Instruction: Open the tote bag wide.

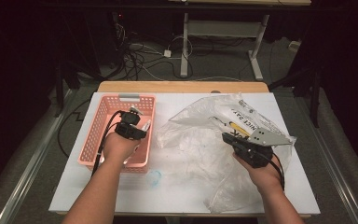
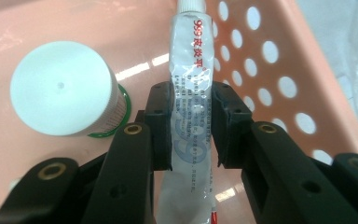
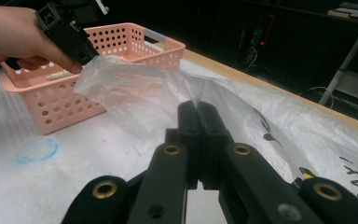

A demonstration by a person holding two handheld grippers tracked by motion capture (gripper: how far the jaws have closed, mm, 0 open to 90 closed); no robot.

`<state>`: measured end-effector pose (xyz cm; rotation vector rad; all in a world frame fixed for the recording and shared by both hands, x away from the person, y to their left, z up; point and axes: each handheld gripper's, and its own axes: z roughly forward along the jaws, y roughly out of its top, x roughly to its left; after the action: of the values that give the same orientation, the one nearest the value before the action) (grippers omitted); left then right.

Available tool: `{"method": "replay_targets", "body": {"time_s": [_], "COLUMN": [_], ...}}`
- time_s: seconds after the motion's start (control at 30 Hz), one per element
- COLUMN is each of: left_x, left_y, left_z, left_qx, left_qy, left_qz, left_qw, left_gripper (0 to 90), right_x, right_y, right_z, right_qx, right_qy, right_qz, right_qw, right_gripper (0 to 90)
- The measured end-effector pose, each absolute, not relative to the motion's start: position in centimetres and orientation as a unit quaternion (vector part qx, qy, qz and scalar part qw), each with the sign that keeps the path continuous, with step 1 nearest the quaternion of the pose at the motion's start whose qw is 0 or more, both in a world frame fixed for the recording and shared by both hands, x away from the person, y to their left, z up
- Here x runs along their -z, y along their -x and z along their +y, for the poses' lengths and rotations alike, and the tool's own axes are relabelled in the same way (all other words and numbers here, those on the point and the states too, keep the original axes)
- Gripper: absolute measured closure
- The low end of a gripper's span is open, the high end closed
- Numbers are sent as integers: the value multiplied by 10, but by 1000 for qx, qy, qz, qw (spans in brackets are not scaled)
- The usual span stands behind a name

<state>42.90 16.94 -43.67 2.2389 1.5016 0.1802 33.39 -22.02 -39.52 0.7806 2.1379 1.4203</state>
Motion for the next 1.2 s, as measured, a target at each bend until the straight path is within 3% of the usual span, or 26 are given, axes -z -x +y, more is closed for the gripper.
{"method": "replay_targets", "body": {"time_s": [0.57,1.2], "left_x": [418,410], "left_y": [-400,-348], "left_z": [189,195], "left_qx": [-99,-142], "left_qy": [-786,-776], "left_qz": [533,476], "left_qw": [299,388], "left_gripper": [693,693], "right_x": [396,396], "right_y": [-333,-332], "right_z": [-219,-220], "right_qx": [-515,-517], "right_qy": [-281,-280], "right_qz": [777,776], "right_qw": [227,231], "right_gripper": [900,900]}}
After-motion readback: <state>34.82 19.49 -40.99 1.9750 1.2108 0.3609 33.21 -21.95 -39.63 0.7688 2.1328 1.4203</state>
